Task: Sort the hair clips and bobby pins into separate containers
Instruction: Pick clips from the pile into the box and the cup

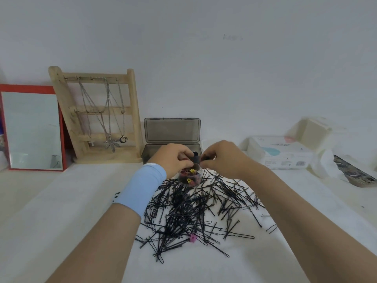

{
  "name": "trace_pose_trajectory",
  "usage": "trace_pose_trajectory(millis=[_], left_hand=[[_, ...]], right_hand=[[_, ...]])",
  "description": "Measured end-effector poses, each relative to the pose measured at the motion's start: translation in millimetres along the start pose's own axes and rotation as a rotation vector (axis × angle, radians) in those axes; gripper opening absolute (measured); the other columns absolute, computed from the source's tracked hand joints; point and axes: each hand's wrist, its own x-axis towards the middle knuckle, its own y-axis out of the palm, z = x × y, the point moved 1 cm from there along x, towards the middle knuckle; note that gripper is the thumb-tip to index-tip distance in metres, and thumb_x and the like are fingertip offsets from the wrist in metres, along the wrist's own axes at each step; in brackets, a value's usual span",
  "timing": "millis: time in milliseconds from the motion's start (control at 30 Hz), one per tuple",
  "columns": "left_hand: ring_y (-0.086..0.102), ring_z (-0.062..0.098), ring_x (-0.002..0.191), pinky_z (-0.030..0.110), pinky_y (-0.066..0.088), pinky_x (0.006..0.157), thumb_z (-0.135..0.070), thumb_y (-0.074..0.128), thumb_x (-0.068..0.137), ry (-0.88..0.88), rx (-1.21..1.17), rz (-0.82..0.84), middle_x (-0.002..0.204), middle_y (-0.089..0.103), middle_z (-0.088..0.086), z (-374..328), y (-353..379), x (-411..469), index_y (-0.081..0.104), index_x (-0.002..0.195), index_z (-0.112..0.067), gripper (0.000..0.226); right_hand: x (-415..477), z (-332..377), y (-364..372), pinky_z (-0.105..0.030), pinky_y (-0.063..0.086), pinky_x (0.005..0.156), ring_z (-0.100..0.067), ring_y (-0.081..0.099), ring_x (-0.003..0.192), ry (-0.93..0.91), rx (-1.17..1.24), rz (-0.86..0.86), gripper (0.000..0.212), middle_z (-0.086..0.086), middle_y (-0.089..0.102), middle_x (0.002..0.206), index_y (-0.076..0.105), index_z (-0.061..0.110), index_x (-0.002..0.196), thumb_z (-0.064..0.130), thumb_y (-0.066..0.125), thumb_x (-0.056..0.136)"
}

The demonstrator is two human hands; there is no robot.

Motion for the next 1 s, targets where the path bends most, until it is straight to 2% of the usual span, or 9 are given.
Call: trace_pose_trajectory(millis=[133, 267, 367, 533, 567, 633, 700, 833, 1000], left_hand=[[0.067, 0.008, 0.058, 0.022, 0.054, 0.074, -0.023, 0.065, 0.091, 0.005, -0.037, -0.074, 0.088, 0.070, -0.016, 8.8, -4.6, -0.5, 0.069, 0.109, -0.035, 0.022], [0.060, 0.001, 0.073, 0.025, 0.050, 0.080, -0.022, 0.064, 0.092, -0.006, 0.025, -0.060, 0.089, 0.066, -0.018, 19.2, -14.3, -6.2, 0.069, 0.106, -0.034, 0.019], [0.056, -0.002, 0.077, 0.024, 0.047, 0.079, -0.026, 0.065, 0.091, -0.010, 0.058, -0.038, 0.089, 0.063, -0.019, 24.2, -13.8, -10.8, 0.067, 0.101, -0.036, 0.015], [0.055, -0.001, 0.078, 0.019, 0.041, 0.075, -0.025, 0.065, 0.091, -0.018, 0.057, 0.005, 0.090, 0.065, -0.015, 26.6, -10.0, -18.5, 0.067, 0.105, -0.032, 0.016], [0.055, -0.003, 0.077, 0.018, 0.041, 0.073, -0.025, 0.065, 0.091, -0.014, 0.056, 0.005, 0.089, 0.065, -0.015, 27.1, -9.5, -19.3, 0.068, 0.106, -0.031, 0.016], [0.054, -0.004, 0.075, 0.014, 0.040, 0.068, -0.024, 0.066, 0.091, 0.001, 0.055, -0.016, 0.090, 0.064, -0.016, 27.5, -8.6, -19.1, 0.069, 0.108, -0.030, 0.018], [0.053, -0.003, 0.075, 0.011, 0.037, 0.069, -0.024, 0.065, 0.092, 0.043, 0.088, -0.047, 0.096, 0.064, -0.015, 22.8, -7.0, -16.9, 0.070, 0.110, -0.029, 0.019], [0.056, 0.013, 0.095, 0.026, 0.043, 0.089, -0.023, 0.060, 0.095, 0.124, 0.234, 0.034, 0.110, 0.062, -0.005, 4.7, 2.9, -8.4, 0.072, 0.115, -0.025, 0.024], [0.062, 0.015, 0.103, 0.033, 0.048, 0.097, -0.034, 0.060, 0.093, 0.043, 0.225, 0.127, 0.112, 0.071, -0.008, -2.2, 17.9, 2.1, 0.071, 0.115, -0.033, 0.024]], right_hand=[[24.5, 0.5, 3.8, -0.020, 0.035, 0.049, -0.008, 0.046, 0.055, 0.007, -0.034, 0.065, 0.008, 0.003, 0.061, 0.066, 0.079, 0.019, 0.086, 0.025, 0.075, 0.083], [45.6, 1.0, 5.9, -0.023, 0.041, 0.057, -0.013, 0.057, 0.069, 0.013, -0.068, 0.006, 0.016, 0.000, 0.068, 0.078, 0.078, 0.017, 0.094, 0.030, 0.073, 0.086], [60.0, 3.3, 9.8, -0.019, 0.037, 0.054, -0.013, 0.057, 0.069, 0.039, -0.045, -0.036, 0.015, 0.001, 0.067, 0.076, 0.077, 0.016, 0.093, 0.029, 0.072, 0.087], [66.5, 4.0, 11.5, -0.021, 0.042, 0.080, -0.015, 0.061, 0.095, 0.068, -0.045, -0.008, 0.044, -0.001, 0.069, 0.109, 0.063, 0.020, 0.131, 0.029, 0.073, 0.088], [64.4, 3.0, 11.1, -0.023, 0.042, 0.081, -0.016, 0.062, 0.097, 0.067, -0.063, -0.010, 0.039, -0.001, 0.070, 0.109, 0.066, 0.020, 0.126, 0.031, 0.071, 0.090], [56.2, 1.8, 9.5, -0.026, 0.044, 0.078, -0.018, 0.061, 0.092, 0.061, -0.125, -0.024, 0.018, 0.001, 0.069, 0.097, 0.072, 0.021, 0.100, 0.036, 0.067, 0.091], [45.6, 1.1, 7.5, -0.028, 0.047, 0.073, -0.016, 0.061, 0.085, 0.063, -0.190, 0.036, 0.014, 0.006, 0.067, 0.087, 0.071, 0.024, 0.085, 0.037, 0.068, 0.088], [29.6, 1.2, 6.6, -0.017, 0.050, 0.058, -0.004, 0.063, 0.063, 0.075, -0.170, 0.217, 0.012, 0.009, 0.070, 0.084, 0.080, 0.024, 0.093, 0.026, 0.073, 0.083], [24.9, 2.6, -6.4, -0.006, 0.035, 0.042, 0.005, 0.056, 0.047, 0.057, -0.016, 0.070, 0.014, 0.018, 0.066, 0.060, 0.079, 0.023, 0.087, 0.012, 0.072, 0.083]])
